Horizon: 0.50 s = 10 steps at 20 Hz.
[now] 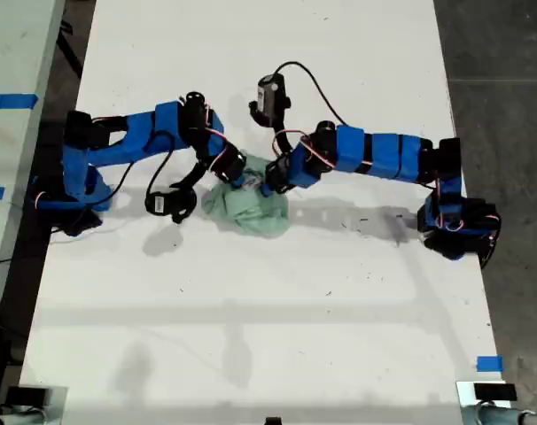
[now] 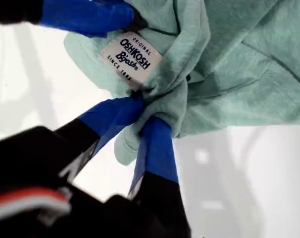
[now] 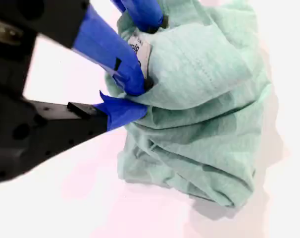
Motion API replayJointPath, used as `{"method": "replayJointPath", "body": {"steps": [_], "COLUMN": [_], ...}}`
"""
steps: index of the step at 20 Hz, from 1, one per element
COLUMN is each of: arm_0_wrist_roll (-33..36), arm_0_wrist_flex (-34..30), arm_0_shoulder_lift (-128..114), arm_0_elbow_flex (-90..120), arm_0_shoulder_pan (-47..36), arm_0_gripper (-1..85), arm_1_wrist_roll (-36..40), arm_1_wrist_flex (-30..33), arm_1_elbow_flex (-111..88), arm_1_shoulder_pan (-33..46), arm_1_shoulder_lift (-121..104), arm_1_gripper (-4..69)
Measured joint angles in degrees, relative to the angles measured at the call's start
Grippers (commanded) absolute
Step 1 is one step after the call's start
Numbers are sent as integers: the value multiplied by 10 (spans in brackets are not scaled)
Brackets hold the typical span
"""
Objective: Fold tshirt
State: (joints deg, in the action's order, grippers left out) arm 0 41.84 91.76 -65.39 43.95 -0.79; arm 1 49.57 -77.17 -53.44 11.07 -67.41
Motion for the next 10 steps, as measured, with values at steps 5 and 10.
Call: {"method": "replayJointPath", "body": {"steps": [5, 10], "arm_0_wrist_roll": [18, 54], "arm_0_wrist_flex": [-34, -119], "arm_0_shoulder_lift": [-3, 156], "arm_0_elbow_flex": [88, 86], "arm_0_shoulder_pan": [-71, -174], "arm_0_gripper": [1, 173], "arm_1_wrist_roll": [34, 32], "arm_1_wrist_flex": [69, 134], "arm_1_elbow_flex": [-68, -69], "arm_1_shoulder_pan": [47, 80], "arm_1_shoulder_lift": [1, 117], "arm_1_gripper": [-19, 86]}}
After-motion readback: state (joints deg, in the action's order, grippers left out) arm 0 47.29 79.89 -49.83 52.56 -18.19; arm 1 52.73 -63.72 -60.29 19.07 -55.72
